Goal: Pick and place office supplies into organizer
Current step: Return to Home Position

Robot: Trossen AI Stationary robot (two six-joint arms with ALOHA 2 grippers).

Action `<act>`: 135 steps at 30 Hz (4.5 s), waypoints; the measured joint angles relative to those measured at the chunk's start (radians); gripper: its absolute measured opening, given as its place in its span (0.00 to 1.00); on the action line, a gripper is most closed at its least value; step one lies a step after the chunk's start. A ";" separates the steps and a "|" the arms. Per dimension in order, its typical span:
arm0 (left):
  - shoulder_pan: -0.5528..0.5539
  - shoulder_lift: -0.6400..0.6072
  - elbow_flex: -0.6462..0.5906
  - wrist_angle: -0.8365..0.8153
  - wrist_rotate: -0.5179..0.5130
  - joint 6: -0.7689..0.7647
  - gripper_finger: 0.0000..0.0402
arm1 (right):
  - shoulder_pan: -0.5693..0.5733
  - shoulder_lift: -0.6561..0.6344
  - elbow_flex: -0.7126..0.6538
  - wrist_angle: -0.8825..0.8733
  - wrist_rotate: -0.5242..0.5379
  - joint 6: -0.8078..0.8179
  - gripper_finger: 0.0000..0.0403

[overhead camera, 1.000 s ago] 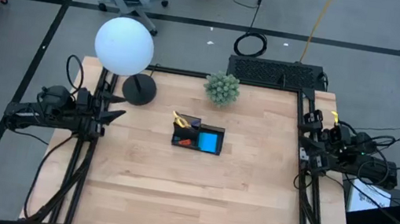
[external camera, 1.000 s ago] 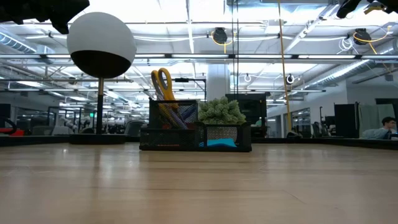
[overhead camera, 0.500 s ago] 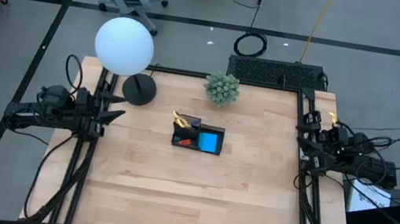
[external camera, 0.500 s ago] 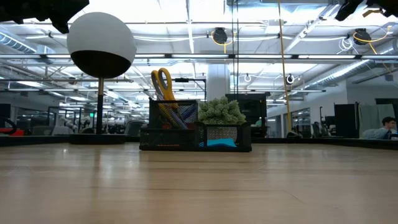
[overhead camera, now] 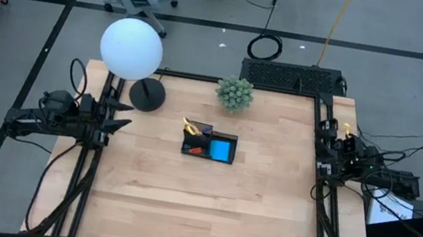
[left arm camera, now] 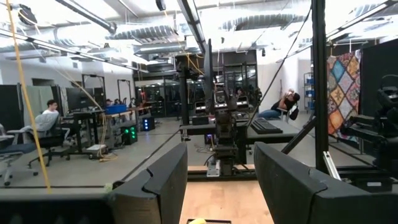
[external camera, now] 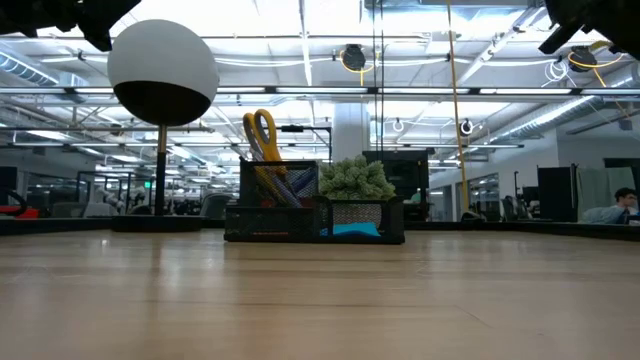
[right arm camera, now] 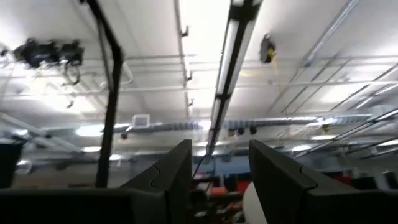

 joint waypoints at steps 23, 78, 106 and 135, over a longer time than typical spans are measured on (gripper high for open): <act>0.000 0.000 -0.254 0.381 0.018 -0.028 0.48 | 0.000 0.001 -0.023 -0.003 0.059 -0.016 0.38; 0.000 0.003 -0.293 0.350 0.017 0.004 0.48 | 0.000 0.002 -0.024 -0.741 0.069 -0.246 0.38; 0.000 0.004 -0.292 0.186 0.068 0.037 0.48 | 0.000 0.002 -0.024 -0.760 0.062 -0.278 0.38; 0.000 0.004 -0.290 0.049 -0.055 0.071 0.48 | 0.000 0.002 -0.025 -0.760 0.062 -0.280 0.38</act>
